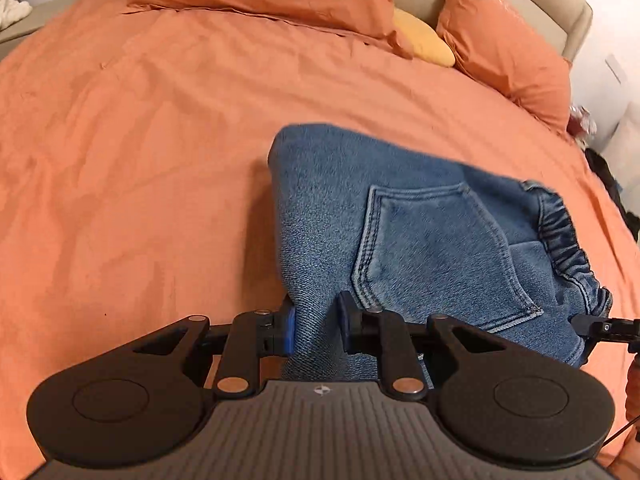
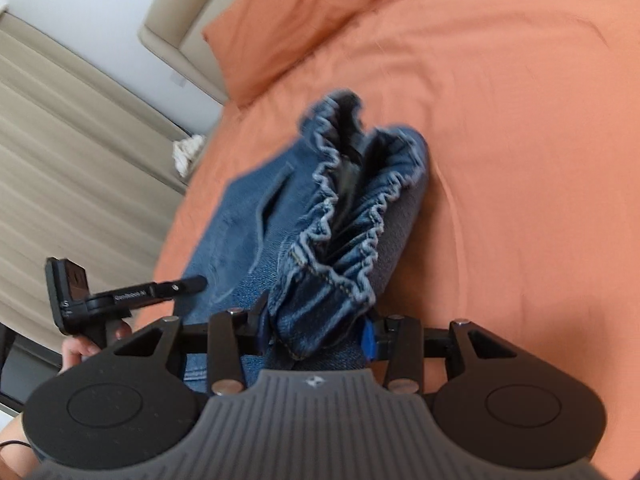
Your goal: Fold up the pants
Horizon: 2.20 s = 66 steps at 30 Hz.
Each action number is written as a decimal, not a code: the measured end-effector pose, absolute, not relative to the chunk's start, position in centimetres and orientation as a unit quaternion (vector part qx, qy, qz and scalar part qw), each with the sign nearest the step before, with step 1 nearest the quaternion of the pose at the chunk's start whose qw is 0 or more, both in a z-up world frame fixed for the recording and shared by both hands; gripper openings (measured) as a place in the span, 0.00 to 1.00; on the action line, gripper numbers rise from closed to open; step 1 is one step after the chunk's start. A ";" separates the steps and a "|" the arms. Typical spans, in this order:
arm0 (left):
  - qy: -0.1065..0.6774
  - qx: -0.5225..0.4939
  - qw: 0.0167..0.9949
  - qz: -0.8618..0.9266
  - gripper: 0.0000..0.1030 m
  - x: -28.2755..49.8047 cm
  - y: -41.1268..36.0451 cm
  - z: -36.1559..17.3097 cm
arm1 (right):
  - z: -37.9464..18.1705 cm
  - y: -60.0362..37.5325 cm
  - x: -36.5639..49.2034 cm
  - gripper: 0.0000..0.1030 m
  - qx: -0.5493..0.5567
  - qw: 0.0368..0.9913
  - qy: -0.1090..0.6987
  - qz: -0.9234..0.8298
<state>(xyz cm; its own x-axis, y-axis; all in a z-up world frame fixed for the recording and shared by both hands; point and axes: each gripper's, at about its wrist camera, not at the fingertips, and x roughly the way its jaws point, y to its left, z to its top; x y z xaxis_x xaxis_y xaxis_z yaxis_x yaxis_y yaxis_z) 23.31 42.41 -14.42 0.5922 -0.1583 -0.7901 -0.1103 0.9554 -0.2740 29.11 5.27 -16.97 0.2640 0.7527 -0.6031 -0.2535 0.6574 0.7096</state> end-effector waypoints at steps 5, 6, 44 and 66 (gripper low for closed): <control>0.447 -0.131 0.885 -0.017 0.23 23.4 42.1 -15.0 | -19.0 5.7 29.6 0.39 0.249 0.756 0.524 0.303; 0.447 -0.128 0.885 -0.018 0.23 23.3 42.1 -15.1 | -19.2 5.7 29.7 0.39 0.250 0.756 0.526 0.299; 0.552 0.024 0.833 0.009 0.12 16.3 37.4 -16.0 | -14.2 15.1 28.1 0.10 -0.093 0.849 0.450 0.260; 0.437 -0.100 0.892 0.054 0.13 28.8 41.1 -12.3 | -11.4 19.4 40.5 0.19 -0.057 0.855 0.448 0.255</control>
